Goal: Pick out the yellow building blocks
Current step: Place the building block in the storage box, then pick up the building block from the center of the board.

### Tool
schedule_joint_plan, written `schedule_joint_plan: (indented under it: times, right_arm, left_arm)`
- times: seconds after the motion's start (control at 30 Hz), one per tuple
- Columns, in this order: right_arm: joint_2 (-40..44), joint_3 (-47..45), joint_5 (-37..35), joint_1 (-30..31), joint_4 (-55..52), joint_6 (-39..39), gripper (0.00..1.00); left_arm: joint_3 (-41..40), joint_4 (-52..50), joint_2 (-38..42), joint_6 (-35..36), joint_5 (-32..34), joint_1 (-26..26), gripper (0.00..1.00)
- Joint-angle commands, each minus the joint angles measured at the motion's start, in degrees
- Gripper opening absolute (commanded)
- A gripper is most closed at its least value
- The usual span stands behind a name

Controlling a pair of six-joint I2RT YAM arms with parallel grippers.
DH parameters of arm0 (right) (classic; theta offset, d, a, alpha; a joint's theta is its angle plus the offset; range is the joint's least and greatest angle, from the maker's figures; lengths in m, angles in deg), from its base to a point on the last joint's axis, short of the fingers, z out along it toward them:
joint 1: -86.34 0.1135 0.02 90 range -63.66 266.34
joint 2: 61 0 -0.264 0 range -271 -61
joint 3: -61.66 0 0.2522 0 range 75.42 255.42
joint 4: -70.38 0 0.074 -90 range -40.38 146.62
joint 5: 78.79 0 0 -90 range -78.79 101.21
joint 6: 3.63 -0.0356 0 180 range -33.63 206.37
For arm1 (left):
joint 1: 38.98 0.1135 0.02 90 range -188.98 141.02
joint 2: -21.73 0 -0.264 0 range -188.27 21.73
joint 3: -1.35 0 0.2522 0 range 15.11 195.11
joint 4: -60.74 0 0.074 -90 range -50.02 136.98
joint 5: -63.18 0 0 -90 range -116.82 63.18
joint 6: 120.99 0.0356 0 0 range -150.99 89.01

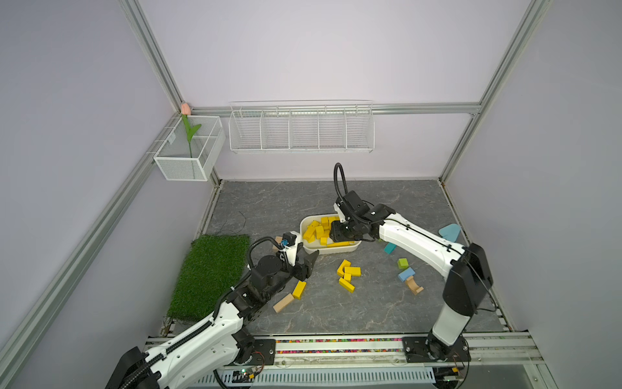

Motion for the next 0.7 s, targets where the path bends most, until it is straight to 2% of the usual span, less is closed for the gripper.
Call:
schedule_joint_plan:
  times: [0.0,0.23,0.43,0.67]
  right_arm:
    - [4.45,-8.59,-1.09,1.21,1.96,-1.47,0.45]
    - [8.70,-19.49,-1.09,2.54,4.95,-3.56,0.45]
    - [5.68,-20.22,1.10,2.99,7.47,-5.97,0.45]
    - [0.24,-18.75,3.05,3.11,9.88,-14.62,0.44]
  left_arm:
    - [1.01,-0.24,-0.44,-1.12,0.79,0.50,0.67]
    - [1.19,-0.68,-0.43,-1.29,1.19,0.54,0.67]
    - [0.71,-0.57,0.62,-1.57,1.65,0.59,0.67]
    - [0.47,-0.49,0.75,-1.61,1.52,0.76,0.67]
